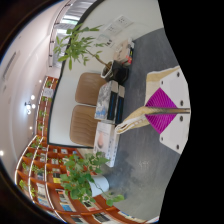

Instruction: Fold towel

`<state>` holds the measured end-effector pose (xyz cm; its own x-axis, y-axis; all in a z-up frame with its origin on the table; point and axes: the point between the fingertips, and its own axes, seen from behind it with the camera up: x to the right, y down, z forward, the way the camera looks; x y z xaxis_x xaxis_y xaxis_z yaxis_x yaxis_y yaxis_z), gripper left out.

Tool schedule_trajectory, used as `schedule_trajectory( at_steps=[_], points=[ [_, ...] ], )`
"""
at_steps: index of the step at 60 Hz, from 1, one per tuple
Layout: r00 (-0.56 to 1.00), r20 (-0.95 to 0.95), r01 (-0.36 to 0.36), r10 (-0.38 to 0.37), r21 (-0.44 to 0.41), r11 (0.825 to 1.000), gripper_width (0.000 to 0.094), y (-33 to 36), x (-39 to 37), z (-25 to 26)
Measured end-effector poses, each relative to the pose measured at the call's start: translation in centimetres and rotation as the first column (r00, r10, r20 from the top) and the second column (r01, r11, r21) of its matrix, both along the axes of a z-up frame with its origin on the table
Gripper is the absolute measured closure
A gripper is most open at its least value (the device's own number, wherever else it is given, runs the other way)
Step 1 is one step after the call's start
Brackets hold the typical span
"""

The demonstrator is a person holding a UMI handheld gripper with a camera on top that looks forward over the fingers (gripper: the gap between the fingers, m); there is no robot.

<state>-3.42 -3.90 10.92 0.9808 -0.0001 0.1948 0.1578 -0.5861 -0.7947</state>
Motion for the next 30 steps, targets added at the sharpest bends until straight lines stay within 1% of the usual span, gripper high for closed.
schedule_trajectory(
  at_steps=[4,8,12,14,18,19,20,23,26,28,30],
  points=[
    [0.999,0.008,0.041,-0.042,0.030,0.999,0.0899,0.1,4.5,1.4],
    [0.997,0.000,0.080,-0.080,0.032,0.996,0.0899,-0.2,8.6,1.6],
    [0.994,-0.003,0.106,-0.106,0.014,0.994,0.0899,-0.9,11.8,0.3],
    [0.994,-0.006,0.110,-0.110,-0.009,0.994,0.0899,-1.2,13.9,-0.5],
    [0.995,-0.011,0.098,-0.099,-0.053,0.994,0.0870,-1.9,16.1,-3.0],
    [0.994,-0.011,0.106,-0.107,-0.066,0.992,0.0844,-2.3,16.0,-4.3],
    [0.994,-0.010,0.111,-0.112,-0.083,0.990,0.0796,-2.7,17.6,-5.0],
    [0.992,-0.006,0.122,-0.124,-0.139,0.983,0.0582,-4.0,19.1,-6.8],
    [0.993,-0.020,0.115,-0.119,-0.141,0.983,0.0426,-4.5,19.2,-7.8],
    [0.993,-0.046,0.099,-0.106,-0.135,0.986,0.0357,-5.2,19.6,-7.8],
    [0.993,-0.065,0.087,-0.095,-0.125,0.988,0.0308,-5.7,19.5,-7.3]
  ],
)
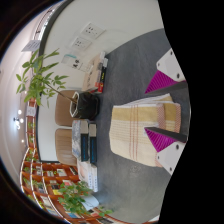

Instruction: Fold towel

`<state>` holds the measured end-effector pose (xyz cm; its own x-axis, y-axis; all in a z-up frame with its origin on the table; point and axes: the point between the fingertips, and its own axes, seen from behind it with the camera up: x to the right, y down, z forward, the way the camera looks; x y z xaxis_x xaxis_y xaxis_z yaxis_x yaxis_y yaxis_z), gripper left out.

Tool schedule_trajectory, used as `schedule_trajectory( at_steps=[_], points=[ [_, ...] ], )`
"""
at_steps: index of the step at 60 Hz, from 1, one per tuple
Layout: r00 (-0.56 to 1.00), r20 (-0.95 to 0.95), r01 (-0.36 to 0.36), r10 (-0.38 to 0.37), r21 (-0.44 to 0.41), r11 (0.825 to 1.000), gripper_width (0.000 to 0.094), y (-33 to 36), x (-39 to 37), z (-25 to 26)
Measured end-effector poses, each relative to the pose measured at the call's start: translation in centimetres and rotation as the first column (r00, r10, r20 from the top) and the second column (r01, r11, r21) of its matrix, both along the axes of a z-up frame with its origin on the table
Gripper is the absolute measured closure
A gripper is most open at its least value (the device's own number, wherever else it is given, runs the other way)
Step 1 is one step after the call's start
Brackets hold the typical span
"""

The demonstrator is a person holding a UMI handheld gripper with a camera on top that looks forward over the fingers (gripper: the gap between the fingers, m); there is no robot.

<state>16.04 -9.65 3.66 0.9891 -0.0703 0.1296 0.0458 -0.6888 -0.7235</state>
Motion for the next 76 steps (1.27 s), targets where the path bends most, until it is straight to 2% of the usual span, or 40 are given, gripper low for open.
schedule_trajectory(
  at_steps=[15,23,32,37,44,54,76],
  points=[
    [0.997,-0.038,-0.056,0.061,0.124,0.991,0.0256,-3.0,-3.1,9.3],
    [0.988,-0.087,-0.105,0.124,0.195,0.975,0.0247,-5.2,-6.9,15.1],
    [0.983,-0.092,-0.134,0.160,0.235,0.963,0.0242,-8.1,-10.7,18.8],
    [0.981,-0.111,-0.128,0.162,0.263,0.956,0.0245,-9.9,-12.8,19.9],
    [0.982,-0.120,-0.109,0.146,0.273,0.956,0.0247,-12.8,-14.6,20.6],
    [0.987,-0.106,-0.089,0.119,0.254,0.963,0.0248,-16.7,-16.6,20.1],
    [0.987,-0.087,-0.109,0.134,0.250,0.962,0.0247,-20.5,-20.2,20.5]
  ],
)
